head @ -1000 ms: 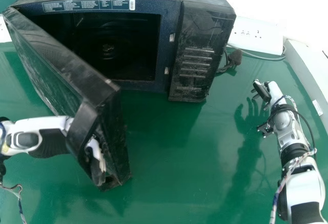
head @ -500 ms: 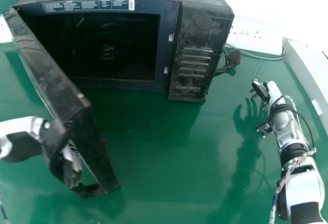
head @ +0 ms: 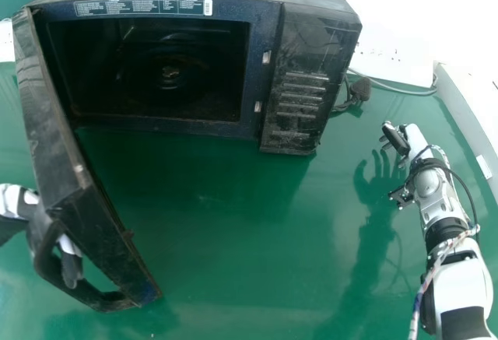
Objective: Open the door of oven
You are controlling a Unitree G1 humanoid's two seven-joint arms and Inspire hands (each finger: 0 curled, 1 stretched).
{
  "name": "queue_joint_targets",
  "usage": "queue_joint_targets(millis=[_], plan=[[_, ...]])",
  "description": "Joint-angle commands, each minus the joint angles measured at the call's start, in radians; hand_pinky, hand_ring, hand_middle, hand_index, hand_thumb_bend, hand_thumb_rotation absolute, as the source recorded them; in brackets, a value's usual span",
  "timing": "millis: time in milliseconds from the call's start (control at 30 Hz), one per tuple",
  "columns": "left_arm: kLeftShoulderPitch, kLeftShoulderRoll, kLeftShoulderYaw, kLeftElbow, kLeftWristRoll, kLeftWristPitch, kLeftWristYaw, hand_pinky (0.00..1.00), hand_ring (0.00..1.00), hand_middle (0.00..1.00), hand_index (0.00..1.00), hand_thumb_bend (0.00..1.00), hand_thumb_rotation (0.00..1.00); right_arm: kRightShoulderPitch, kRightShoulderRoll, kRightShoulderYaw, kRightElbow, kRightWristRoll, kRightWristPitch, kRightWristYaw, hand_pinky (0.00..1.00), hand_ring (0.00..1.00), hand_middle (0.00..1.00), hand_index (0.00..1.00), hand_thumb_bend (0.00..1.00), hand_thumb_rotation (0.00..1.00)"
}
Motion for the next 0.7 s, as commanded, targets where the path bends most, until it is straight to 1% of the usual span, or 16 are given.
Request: queue_joint_targets(millis=[0, 33, 67, 100, 133, 167, 200, 233, 267, 300, 367, 467, 567, 600, 667], plan=[[-0.038, 0.004, 0.169, 0.062, -0.064, -0.053, 0.222, 0.19, 0.26, 0.35, 0.48, 0.78, 0.54, 0.044, 0.025, 0.001, 0.025, 0.001, 0.004, 0.036, 0.44, 0.48, 0.52, 0.49, 0.51, 0.15], [-0.034, 0.024, 0.182, 0.076, -0.072, -0.048, 0.207, 0.16, 0.25, 0.33, 0.47, 0.78, 0.53, 0.044, 0.025, 0.002, 0.025, 0.000, 0.004, 0.037, 0.44, 0.48, 0.53, 0.49, 0.51, 0.15], [-0.018, 0.038, 0.207, 0.068, -0.068, -0.035, 0.218, 0.15, 0.24, 0.32, 0.46, 0.79, 0.51, 0.044, 0.024, 0.001, 0.025, 0.001, 0.003, 0.039, 0.44, 0.48, 0.53, 0.49, 0.51, 0.15], [-0.005, 0.044, 0.224, 0.060, -0.065, -0.027, 0.229, 0.15, 0.23, 0.32, 0.45, 0.79, 0.46, 0.044, 0.024, 0.001, 0.025, 0.001, 0.002, 0.040, 0.44, 0.48, 0.53, 0.49, 0.51, 0.15], [0.021, 0.054, 0.260, 0.050, -0.075, -0.002, 0.241, 0.15, 0.23, 0.32, 0.45, 0.79, 0.44, 0.044, 0.024, 0.000, 0.025, 0.002, 0.002, 0.040, 0.44, 0.48, 0.53, 0.49, 0.51, 0.15], [0.046, 0.061, 0.291, 0.040, -0.083, 0.018, 0.256, 0.16, 0.24, 0.33, 0.46, 0.74, 0.38, 0.043, 0.024, -0.001, 0.025, 0.003, 0.004, 0.040, 0.43, 0.47, 0.52, 0.49, 0.51, 0.15], [0.067, 0.069, 0.317, 0.033, -0.088, 0.033, 0.272, 0.17, 0.25, 0.34, 0.47, 0.63, 0.23, 0.043, 0.024, 0.000, 0.025, 0.002, 0.006, 0.040, 0.43, 0.47, 0.52, 0.49, 0.51, 0.15], [0.085, 0.081, 0.337, 0.037, -0.096, 0.043, 0.282, 0.17, 0.24, 0.33, 0.48, 0.56, 0.13, 0.043, 0.024, 0.001, 0.025, 0.001, 0.006, 0.041, 0.44, 0.47, 0.52, 0.49, 0.51, 0.15], [0.095, 0.093, 0.345, 0.048, -0.104, 0.037, 0.287, 0.15, 0.23, 0.32, 0.48, 0.54, 0.10, 0.043, 0.023, 0.001, 0.025, 0.001, 0.005, 0.042, 0.44, 0.47, 0.53, 0.49, 0.51, 0.15], [0.102, 0.102, 0.351, 0.062, -0.113, 0.026, 0.291, 0.14, 0.21, 0.31, 0.48, 0.52, 0.09, 0.043, 0.023, 0.001, 0.025, 0.001, 0.003, 0.043, 0.44, 0.47, 0.53, 0.49, 0.51, 0.15], [0.117, 0.107, 0.364, 0.083, -0.122, 0.001, 0.307, 0.15, 0.22, 0.33, 0.48, 0.51, 0.09, 0.043, 0.024, -0.002, 0.025, 0.002, 0.005, 0.043, 0.44, 0.48, 0.53, 0.49, 0.51, 0.15], [0.139, 0.122, 0.382, 0.125, -0.166, 0.000, 0.299, 0.17, 0.24, 0.35, 0.48, 0.50, 0.09, 0.044, 0.023, -0.003, 0.026, 0.002, 0.006, 0.044, 0.45, 0.49, 0.54, 0.49, 0.51, 0.15], [0.161, 0.167, 0.389, 0.202, -0.218, 0.027, 0.236, 0.20, 0.28, 0.37, 0.48, 0.51, 0.09, 0.044, 0.023, -0.005, 0.026, 0.002, 0.006, 0.045, 0.45, 0.49, 0.54, 0.49, 0.51, 0.15], [0.166, 0.182, 0.388, 0.235, -0.244, 0.046, 0.213, 0.21, 0.30, 0.38, 0.48, 0.51, 0.09, 0.044, 0.023, -0.005, 0.026, 0.002, 0.004, 0.044, 0.45, 0.49, 0.54, 0.49, 0.51, 0.15], [0.165, 0.197, 0.385, 0.284, -0.267, 0.053, 0.189, 0.24, 0.34, 0.41, 0.49, 0.51, 0.08, 0.045, 0.024, -0.004, 0.026, 0.000, 0.003, 0.042, 0.43, 0.47, 0.53, 0.49, 0.51, 0.15]])
